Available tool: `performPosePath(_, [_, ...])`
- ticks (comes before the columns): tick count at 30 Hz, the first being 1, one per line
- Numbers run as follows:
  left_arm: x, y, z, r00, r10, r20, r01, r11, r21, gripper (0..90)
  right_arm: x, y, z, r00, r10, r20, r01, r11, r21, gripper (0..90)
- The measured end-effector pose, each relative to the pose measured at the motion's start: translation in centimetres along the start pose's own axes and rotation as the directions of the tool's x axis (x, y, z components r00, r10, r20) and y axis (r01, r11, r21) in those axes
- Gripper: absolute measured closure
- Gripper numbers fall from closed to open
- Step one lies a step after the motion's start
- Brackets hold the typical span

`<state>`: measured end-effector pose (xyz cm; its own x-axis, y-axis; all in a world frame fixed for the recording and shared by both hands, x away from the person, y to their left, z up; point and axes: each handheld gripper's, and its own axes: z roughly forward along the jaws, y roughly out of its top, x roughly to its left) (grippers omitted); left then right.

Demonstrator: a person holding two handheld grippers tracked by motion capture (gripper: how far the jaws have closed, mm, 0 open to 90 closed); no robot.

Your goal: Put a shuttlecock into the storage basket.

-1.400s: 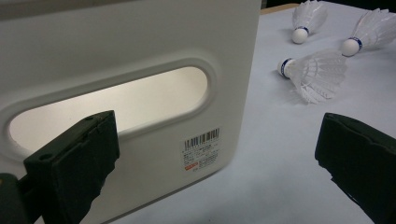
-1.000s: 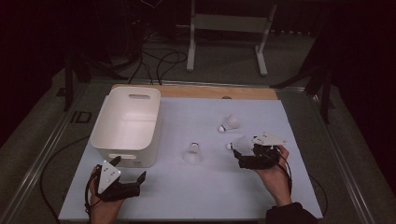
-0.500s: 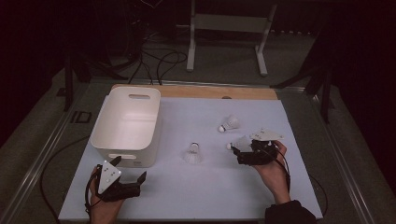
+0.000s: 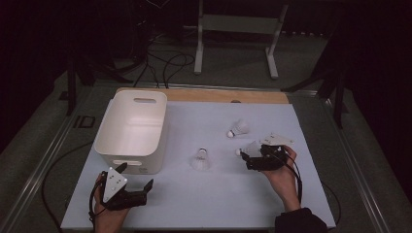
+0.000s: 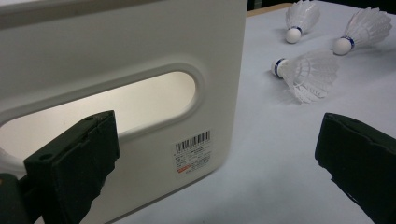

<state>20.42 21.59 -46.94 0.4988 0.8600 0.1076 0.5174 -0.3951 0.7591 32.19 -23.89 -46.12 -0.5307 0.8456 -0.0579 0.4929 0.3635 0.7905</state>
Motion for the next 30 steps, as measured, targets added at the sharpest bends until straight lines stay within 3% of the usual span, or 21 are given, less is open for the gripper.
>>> performPosePath(5, [0.0,-0.1,0.2,1.0000,-0.004,0.000,0.004,0.9996,-0.026,0.4,-0.1,-0.2,0.4,1.0000,0.006,-0.004,-0.006,1.000,0.010,7.4])
performPosePath(18, [0.0,-0.1,0.1,1.0000,-0.002,0.000,0.002,0.9997,-0.025,0.4,0.0,-0.9,1.5,0.9997,0.020,-0.013,-0.019,0.998,0.058,7.5])
performPosePath(27, [0.0,-0.1,0.2,1.0000,0.002,0.000,-0.002,0.9998,-0.020,0.4,-0.2,-1.5,2.6,0.9983,0.044,-0.039,-0.039,0.993,0.107,12.7])
performPosePath(30, [0.0,0.0,0.0,1.0000,0.004,0.001,-0.004,1.0000,0.005,0.4,-0.1,-1.5,2.7,0.9974,0.054,-0.048,-0.048,0.992,0.113,13.3])
